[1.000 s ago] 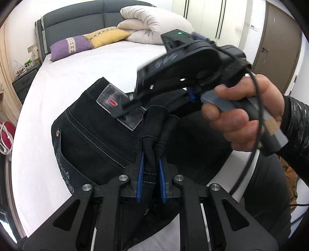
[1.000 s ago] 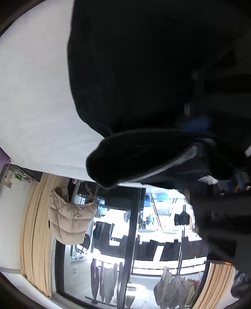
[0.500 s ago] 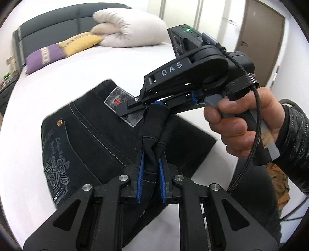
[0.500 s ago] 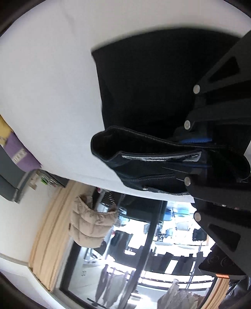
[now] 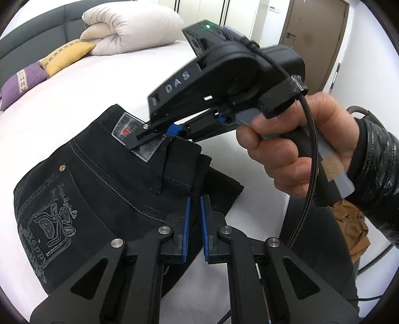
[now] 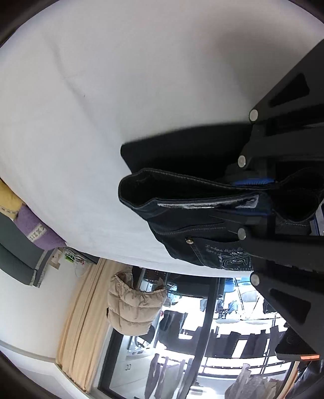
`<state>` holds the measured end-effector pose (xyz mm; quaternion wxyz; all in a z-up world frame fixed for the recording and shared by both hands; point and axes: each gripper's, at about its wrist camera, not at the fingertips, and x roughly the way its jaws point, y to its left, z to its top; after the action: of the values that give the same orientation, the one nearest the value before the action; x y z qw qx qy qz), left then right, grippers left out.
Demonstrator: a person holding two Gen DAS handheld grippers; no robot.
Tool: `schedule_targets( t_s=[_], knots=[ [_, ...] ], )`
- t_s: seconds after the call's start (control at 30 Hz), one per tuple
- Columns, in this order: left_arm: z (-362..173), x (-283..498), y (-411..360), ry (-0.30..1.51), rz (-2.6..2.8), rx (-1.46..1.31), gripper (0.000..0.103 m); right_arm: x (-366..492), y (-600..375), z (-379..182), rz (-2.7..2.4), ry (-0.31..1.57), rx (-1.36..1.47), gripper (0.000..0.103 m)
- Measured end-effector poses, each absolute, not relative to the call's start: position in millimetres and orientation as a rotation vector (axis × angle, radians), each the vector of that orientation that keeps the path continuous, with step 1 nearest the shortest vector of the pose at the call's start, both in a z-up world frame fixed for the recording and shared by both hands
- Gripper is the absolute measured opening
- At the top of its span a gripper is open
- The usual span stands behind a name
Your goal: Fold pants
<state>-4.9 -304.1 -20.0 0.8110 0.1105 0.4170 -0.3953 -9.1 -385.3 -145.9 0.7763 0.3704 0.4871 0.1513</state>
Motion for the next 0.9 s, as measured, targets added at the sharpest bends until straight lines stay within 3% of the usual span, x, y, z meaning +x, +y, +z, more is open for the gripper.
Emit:
schedule_targets(
  t_s=[0.33,0.57,0.67,0.77,0.9],
  knots=[
    [-6.0,1.5,-267.8,0.905,-0.833,0.100,0.007,-17.1,-407.5,-189.1,0.334,1.039,0.948,0.017],
    [14.6,25.8,-202.0,0.922,-0.739,-0.105,0.008,-41.1,-409.2,-150.2,0.226,1.019,0.858,0.046],
    [13.0,39.3,-176.9,0.917,-0.667,-0.124,0.008,-53.8,-407.0,-129.1,0.192,1.000,0.822,0.045],
    [6.3,59.3,-163.3,0.934,-0.616,-0.150,0.008,-55.0,-387.9,-107.2,0.258,0.970,0.786,0.033],
    [-8.1,80.2,-167.8,0.980,-0.578,-0.093,0.008,-48.4,-353.5,-110.0,0.345,1.031,0.722,0.029]
  ],
)
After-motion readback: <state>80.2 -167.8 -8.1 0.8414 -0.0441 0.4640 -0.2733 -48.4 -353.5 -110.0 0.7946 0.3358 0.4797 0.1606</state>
